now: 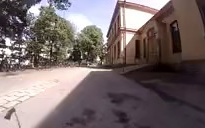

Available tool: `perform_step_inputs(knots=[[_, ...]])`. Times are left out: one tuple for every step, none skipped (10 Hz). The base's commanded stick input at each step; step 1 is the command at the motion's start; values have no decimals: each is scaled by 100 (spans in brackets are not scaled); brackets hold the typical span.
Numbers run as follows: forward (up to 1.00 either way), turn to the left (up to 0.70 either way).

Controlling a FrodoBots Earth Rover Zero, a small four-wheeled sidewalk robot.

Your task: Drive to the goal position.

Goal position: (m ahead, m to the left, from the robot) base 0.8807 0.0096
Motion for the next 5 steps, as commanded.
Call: perform_step_inputs(knots=[[70, 0], [70, 0], [70, 0], [70, 0], [70, 0]])
